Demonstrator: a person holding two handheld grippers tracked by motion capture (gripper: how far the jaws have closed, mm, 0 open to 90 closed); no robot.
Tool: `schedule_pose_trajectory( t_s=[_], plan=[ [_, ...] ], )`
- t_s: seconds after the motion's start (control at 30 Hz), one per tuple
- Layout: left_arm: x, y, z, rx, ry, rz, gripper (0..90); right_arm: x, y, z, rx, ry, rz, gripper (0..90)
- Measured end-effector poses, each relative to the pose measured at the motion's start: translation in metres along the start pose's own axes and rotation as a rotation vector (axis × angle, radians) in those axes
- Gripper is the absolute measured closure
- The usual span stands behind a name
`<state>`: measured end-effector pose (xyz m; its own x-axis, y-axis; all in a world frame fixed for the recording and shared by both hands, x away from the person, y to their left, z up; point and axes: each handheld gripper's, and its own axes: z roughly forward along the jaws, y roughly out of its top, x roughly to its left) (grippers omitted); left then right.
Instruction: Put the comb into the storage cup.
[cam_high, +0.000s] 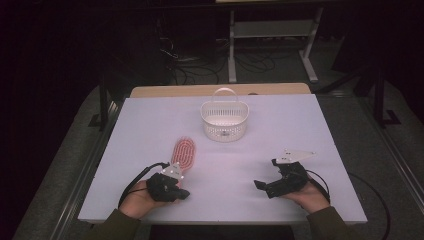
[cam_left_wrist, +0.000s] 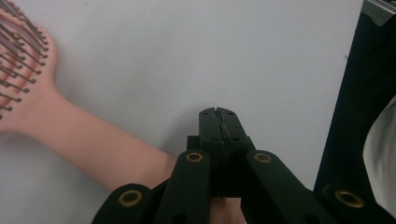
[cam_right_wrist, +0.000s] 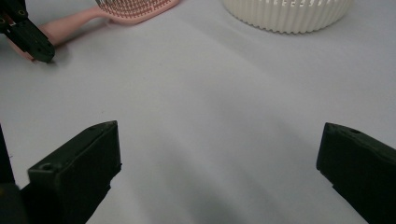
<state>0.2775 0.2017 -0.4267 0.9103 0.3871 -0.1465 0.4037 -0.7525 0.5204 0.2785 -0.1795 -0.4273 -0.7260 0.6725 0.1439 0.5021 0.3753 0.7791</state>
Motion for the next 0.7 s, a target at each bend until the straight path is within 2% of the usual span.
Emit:
schedule_pose_trajectory(
  t_s=[0.6,0.7],
  plan=[
    [0.010,-0.019,-0.013,0.015,0.040,-0.066,90.0,0.000,0.000,0.001,0.005,0.002,0.001,0.0],
    [0.013,-0.023,-0.016,0.018,0.057,-0.080,90.0,0.000,0.000,0.001,0.005,0.002,0.001,0.0]
  ],
)
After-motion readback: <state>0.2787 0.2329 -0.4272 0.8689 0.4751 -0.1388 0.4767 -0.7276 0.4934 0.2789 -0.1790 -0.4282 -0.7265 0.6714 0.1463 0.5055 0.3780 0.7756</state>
